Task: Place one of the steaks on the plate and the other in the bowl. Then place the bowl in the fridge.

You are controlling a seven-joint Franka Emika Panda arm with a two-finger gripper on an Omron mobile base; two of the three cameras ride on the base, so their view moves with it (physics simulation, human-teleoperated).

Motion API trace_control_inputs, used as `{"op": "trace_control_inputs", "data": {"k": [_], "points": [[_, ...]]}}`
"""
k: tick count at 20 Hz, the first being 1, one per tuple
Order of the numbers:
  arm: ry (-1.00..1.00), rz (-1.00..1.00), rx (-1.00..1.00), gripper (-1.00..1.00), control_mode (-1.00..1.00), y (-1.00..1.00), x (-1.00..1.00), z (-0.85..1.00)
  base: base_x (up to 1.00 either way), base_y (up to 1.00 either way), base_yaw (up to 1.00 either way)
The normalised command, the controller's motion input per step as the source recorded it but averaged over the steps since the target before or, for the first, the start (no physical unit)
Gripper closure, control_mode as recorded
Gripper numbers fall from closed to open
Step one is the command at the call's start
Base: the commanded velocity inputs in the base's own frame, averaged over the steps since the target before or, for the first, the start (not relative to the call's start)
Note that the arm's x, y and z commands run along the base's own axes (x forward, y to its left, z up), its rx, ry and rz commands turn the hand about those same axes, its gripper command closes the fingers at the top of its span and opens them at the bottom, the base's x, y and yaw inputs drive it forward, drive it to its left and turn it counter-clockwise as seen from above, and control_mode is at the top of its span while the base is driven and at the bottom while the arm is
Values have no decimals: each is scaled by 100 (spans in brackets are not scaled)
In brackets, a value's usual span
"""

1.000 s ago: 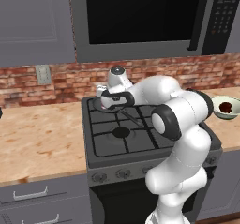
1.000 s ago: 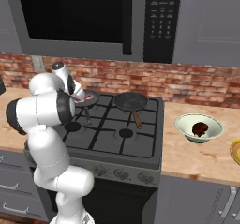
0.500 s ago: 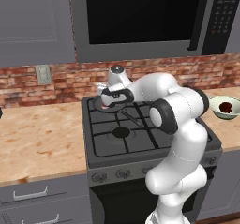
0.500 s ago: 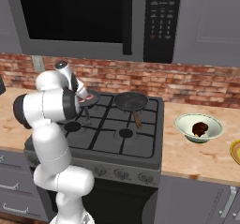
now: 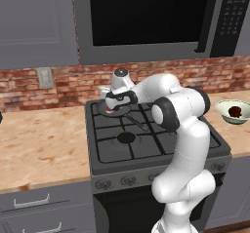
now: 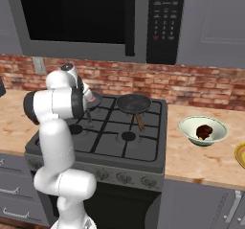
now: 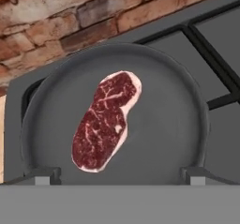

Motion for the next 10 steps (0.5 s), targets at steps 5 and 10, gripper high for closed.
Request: {"op": "trace_control_inputs", "data": {"k": [5,10], "points": [[1,0,0,-100,-100,0,30,-20,0,0,0],[2,0,0,-100,-100,0,20,-23,0,0,0]]}}
